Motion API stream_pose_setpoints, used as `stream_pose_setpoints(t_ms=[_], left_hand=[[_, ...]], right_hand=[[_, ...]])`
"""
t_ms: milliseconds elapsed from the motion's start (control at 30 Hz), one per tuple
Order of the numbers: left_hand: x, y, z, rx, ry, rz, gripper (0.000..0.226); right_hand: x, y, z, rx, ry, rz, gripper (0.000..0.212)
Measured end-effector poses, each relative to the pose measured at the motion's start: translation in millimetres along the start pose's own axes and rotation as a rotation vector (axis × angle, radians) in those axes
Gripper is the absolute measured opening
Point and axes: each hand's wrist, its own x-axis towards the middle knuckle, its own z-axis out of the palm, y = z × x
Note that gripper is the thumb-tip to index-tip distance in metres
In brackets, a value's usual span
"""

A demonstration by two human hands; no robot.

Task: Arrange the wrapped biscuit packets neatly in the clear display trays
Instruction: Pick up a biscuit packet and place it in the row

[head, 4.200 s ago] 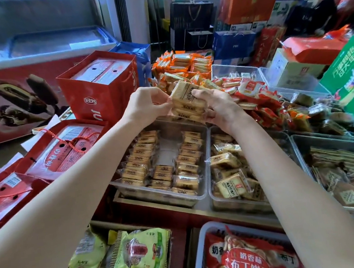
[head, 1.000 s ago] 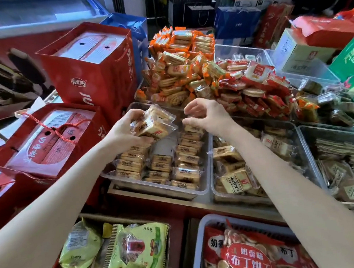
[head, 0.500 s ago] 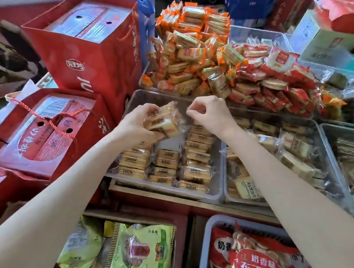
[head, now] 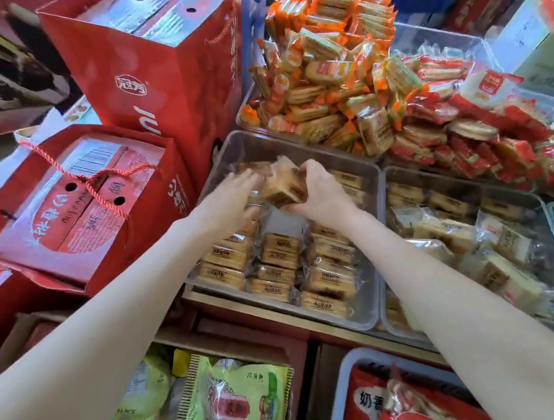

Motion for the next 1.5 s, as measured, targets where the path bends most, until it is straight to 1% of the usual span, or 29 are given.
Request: stream_pose_setpoints(t_ms=[67, 133, 200, 233, 400, 433, 500, 567, 600, 667, 733, 800, 867, 967, 1100, 1233, 1300, 1367, 1433, 1500], left_hand=[[0.5, -9.3, 19.9, 0.104, -0.192, -0.017, 0.062], [-0.5, -17.6, 37.0, 0.234, -0.298, -0.043, 0.061], [-2.6, -22.6, 44.5, 0.339, -0.316, -0.052, 0.061], [-3.4, -23.7, 44.9, 0.353, -0.311, -0.053, 0.061], [-6.3, -26.3, 40.1, 0.342, -0.322, -0.062, 0.064], [-6.5, -26.7, 39.9, 0.335, -0.326, -0.065, 0.065], [-5.8, -26.3, 40.0, 0.327, -0.337, -0.062, 0.065], [-4.5, -24.8, 40.5, 0.324, -0.346, -0.061, 0.065], [-3.9, -24.4, 40.7, 0.321, -0.349, -0.062, 0.065], [-2.7, -24.1, 41.5, 0.312, -0.346, -0.06, 0.064], [-1.6, -24.0, 42.5, 0.301, -0.336, -0.055, 0.064], [-1.4, -24.4, 42.5, 0.289, -0.338, -0.057, 0.065], [-2.0, -25.6, 42.7, 0.292, -0.33, -0.059, 0.065], [-2.8, -26.6, 43.6, 0.273, -0.324, -0.055, 0.066], [-3.1, -30.1, 45.3, 0.275, -0.308, -0.086, 0.068], [-3.0, -29.0, 45.7, 0.291, -0.303, -0.081, 0.069], [-2.6, -29.5, 45.3, 0.295, -0.301, -0.078, 0.069], [-2.7, -29.2, 45.6, 0.301, -0.304, -0.079, 0.068], [-1.7, -28.1, 47.0, 0.311, -0.303, -0.078, 0.068], [0.5, -27.4, 49.1, 0.314, -0.298, -0.074, 0.068]], right_hand=[[-8.2, 11.2, 16.8, -0.014, -0.055, -0.02, 0.06], [-13.3, 23.4, 28.2, -0.187, -0.123, -0.041, 0.061], [-13.1, 31.0, 27.4, -0.412, -0.128, -0.08, 0.066], [-12.0, 32.3, 24.3, -0.494, -0.122, -0.097, 0.068], [-7.1, 27.2, 26.5, -0.757, -0.158, -0.085, 0.076], [-5.0, 22.6, 32.0, -0.824, -0.147, -0.085, 0.073], [5.4, 11.6, 43.5, -0.915, -0.105, -0.096, 0.057], [21.9, 2.9, 51.2, -0.939, -0.101, -0.08, 0.044], [30.7, 1.2, 53.2, -0.935, -0.12, -0.065, 0.042], [41.8, 3.0, 52.4, -0.924, -0.204, -0.015, 0.048], [41.0, 10.8, 49.7, -0.903, -0.282, 0.011, 0.064], [31.8, 22.1, 50.6, -0.904, -0.31, -0.013, 0.077], [26.6, 27.4, 52.9, -0.922, -0.283, -0.06, 0.079], [26.3, 25.3, 50.6, -0.903, -0.304, -0.009, 0.08], [23.0, 24.9, 48.5, -0.941, -0.27, -0.003, 0.083], [28.5, 17.2, 51.2, -1.012, -0.349, 0.08, 0.085], [34.0, 8.9, 57.7, -1.078, -0.405, 0.099, 0.081], [37.6, 1.6, 61.9, -1.105, -0.479, 0.072, 0.07], [41.8, 0.1, 59.6, -1.041, -0.548, 0.04, 0.062], [42.4, 1.6, 51.7, -0.905, -0.587, 0.037, 0.06]])
